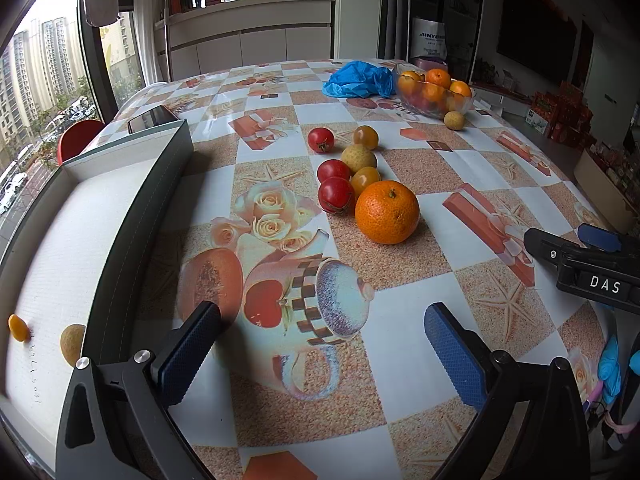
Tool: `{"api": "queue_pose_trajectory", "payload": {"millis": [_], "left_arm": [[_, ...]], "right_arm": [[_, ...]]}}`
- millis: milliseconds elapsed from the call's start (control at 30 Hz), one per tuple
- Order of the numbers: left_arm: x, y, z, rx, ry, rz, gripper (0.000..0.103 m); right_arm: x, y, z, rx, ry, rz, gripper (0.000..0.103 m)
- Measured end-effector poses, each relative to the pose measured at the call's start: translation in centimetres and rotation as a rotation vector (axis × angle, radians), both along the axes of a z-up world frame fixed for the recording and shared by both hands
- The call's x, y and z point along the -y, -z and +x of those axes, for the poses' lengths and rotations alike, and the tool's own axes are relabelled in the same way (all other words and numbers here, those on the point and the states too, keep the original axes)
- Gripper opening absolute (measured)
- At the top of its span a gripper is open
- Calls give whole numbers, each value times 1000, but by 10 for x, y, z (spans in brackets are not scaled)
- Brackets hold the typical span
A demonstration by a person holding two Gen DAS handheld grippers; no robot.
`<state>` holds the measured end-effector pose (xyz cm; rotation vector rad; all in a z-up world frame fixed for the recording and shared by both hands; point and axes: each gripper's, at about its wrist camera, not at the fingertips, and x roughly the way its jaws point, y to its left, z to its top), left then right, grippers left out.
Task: Organize fruits
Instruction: 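Move both open tools back toward the fruit cluster on the tablecloth, then grasp the large orange with the left tool while the right tool grasps a yellow tomato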
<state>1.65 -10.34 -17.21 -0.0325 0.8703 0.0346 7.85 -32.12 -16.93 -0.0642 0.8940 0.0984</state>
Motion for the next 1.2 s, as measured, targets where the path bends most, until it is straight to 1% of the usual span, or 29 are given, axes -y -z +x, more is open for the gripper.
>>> {"api": "queue_pose_trajectory", "payload": {"millis": [133,367,500,567,667,767,867,900,933,967,1033,1067,1100,1133,1167,1200], "left_arm": [[0,0,0,-5,2,0,102],[0,-1,5,-45,17,-2,102],[-3,-4,13,-104,54,-5,102],[-3,-5,16,-129,50,-16,102],[-5,-13,19,-115,42,-66,102],[-1,-20,27,-92,43,-77,101],[6,-25,40,-88,35,-89,101],[7,-25,45,-88,31,-104,93],[9,-25,50,-98,28,-118,89],[10,-23,56,-114,23,-134,87],[9,-19,64,-135,-10,-164,87],[9,-17,67,-147,-24,-182,79],[8,-15,70,-152,-38,-188,75],[8,-16,71,-141,-50,-184,73],[7,-16,72,-143,-55,-195,58],[5,-17,72,-139,-57,-202,47]], "right_arm": [[0,0,0,0,0,0,103],[0,0,0,1,0,0,103],[0,0,0,1,-1,1,103],[0,0,0,1,-1,0,103],[0,0,0,1,-1,1,103],[0,0,0,1,-1,1,103],[0,0,0,1,-1,1,103],[0,0,0,1,-1,1,103],[0,0,0,1,-1,1,103],[0,0,0,1,-1,1,103],[0,0,0,1,-1,1,103],[0,0,0,1,-1,1,103],[0,0,0,1,-1,1,103],[0,0,0,1,-1,1,103],[0,0,0,1,-1,1,103],[0,0,0,1,-1,1,103]]}}
